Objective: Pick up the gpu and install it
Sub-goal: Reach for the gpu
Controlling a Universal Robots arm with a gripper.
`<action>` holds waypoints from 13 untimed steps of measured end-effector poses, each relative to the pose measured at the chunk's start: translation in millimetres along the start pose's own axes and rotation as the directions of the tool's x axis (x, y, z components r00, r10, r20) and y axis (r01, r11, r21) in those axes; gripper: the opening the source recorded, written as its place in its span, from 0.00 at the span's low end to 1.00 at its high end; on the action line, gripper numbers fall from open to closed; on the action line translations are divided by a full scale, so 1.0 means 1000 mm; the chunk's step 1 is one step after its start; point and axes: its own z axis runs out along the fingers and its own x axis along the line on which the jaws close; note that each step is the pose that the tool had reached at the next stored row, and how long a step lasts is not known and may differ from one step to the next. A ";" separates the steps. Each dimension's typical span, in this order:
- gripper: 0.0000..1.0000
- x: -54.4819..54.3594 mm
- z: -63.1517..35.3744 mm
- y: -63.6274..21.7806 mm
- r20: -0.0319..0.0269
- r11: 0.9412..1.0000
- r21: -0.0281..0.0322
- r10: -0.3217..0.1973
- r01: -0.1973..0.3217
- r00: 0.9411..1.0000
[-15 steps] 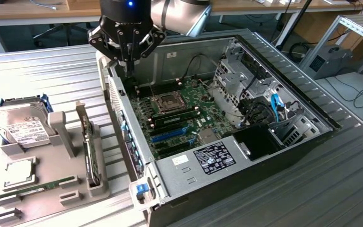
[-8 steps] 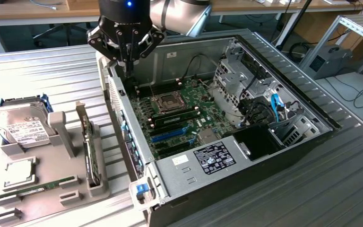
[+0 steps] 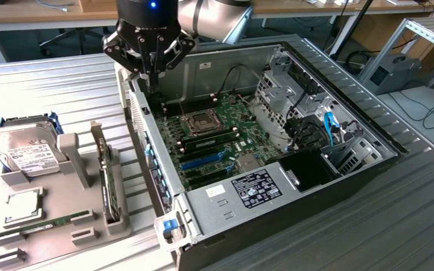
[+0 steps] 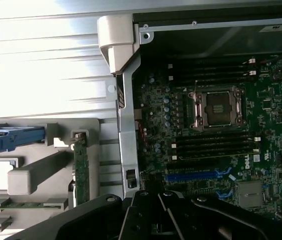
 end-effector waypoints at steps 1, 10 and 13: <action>0.11 0.000 0.0000 0.0000 0.000 1.000 0.000 0.000 0.000 1.000; 0.11 0.004 0.0000 -0.0003 0.000 1.000 0.000 0.000 0.000 1.000; 0.11 0.005 0.0001 -0.0004 0.000 1.000 0.000 0.000 0.000 1.000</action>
